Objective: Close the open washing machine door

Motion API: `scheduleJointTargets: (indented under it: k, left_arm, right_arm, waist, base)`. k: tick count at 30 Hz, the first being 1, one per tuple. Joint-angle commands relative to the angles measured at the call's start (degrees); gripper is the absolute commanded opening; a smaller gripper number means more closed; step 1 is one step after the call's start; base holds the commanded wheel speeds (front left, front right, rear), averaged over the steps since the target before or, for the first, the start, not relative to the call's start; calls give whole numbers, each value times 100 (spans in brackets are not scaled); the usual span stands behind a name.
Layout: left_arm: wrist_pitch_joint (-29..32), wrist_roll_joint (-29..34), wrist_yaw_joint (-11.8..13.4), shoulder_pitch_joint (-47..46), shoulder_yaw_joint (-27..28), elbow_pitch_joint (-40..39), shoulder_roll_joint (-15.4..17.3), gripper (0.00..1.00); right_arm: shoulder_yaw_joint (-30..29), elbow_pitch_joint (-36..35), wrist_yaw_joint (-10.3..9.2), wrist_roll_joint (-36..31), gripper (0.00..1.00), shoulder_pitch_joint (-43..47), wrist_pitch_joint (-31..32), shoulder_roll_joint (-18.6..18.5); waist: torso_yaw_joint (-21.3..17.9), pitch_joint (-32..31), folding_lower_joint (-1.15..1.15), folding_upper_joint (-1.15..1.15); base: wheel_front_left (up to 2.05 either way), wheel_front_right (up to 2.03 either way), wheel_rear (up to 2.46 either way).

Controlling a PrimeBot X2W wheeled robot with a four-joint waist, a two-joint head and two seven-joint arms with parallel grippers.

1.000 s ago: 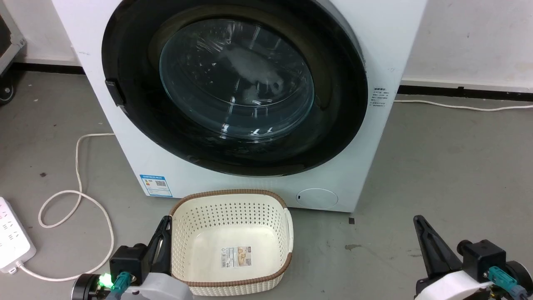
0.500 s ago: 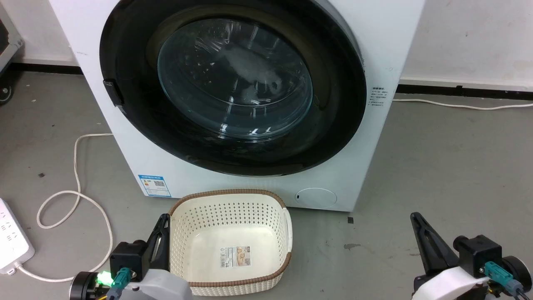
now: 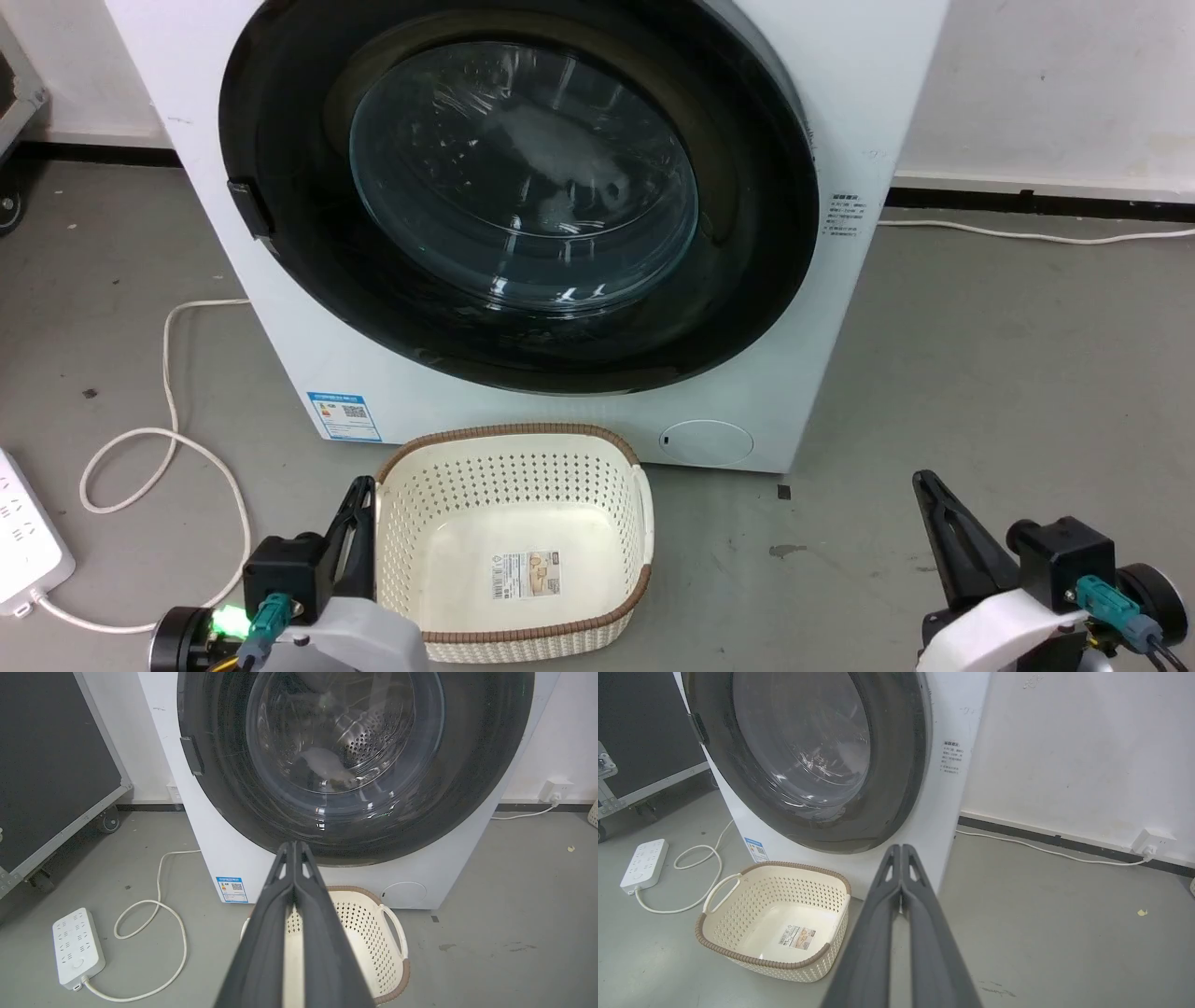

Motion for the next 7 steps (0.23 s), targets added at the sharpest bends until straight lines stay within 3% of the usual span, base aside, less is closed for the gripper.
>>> scheduleJointTargets:
  k: [1,7]
  left_arm:
    - [39,58,26,-92,25,-38,-7,0]
    - [132,100,59,-108,44,-89,-14,0]
  right_arm:
    - [17,-55,-4,-43,0,-70,25,25]
    - [49,-98,-4,-79,0,-91,114,27]
  waist:
    - [-2,0,0,0]
    - [-14,5,0,0]
  base:
    - [0,0,0]
    - [0,0,0]
